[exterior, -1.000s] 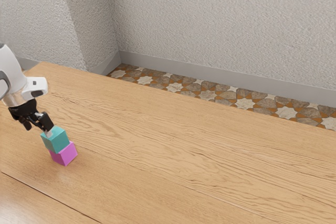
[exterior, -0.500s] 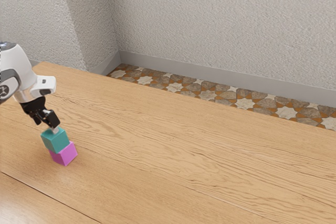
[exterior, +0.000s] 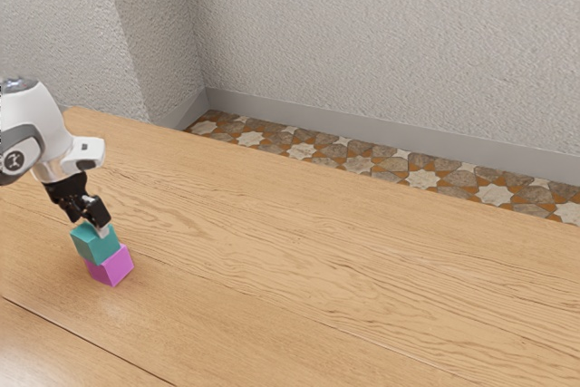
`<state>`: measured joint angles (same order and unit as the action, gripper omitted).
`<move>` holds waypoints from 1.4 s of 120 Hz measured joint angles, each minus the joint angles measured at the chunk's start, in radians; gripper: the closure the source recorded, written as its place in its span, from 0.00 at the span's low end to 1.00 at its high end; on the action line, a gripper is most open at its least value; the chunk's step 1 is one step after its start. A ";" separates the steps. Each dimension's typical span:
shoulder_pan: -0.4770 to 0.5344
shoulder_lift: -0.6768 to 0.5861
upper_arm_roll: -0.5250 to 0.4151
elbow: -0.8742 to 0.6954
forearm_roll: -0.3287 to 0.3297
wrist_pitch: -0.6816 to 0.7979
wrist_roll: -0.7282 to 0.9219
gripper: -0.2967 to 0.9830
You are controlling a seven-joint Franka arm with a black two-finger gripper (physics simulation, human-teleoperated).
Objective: Pick up the blue block with one arm, and put the blue block on the table with one arm
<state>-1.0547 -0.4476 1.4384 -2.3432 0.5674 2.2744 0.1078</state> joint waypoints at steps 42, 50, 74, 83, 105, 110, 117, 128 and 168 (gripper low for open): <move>-0.108 -0.009 0.112 0.011 0.002 0.001 0.000 0.23; -0.128 -0.012 0.133 0.018 0.004 0.001 0.001 0.23; -0.160 -0.021 0.173 0.020 0.010 0.002 0.001 0.23; -0.166 -0.022 0.176 0.020 0.011 0.003 0.001 0.24; -0.178 -0.025 0.177 0.020 0.012 0.003 0.001 0.31; -0.178 -0.025 0.177 0.020 0.012 0.003 0.001 0.36; -0.178 -0.025 0.178 0.020 0.013 0.003 0.001 0.43; -0.179 -0.025 0.178 0.020 0.017 0.004 -0.002 0.47; -0.143 -0.006 0.084 0.012 0.030 0.006 -0.025 0.52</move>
<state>-1.1976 -0.4539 1.5228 -2.3312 0.5974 2.2799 0.0825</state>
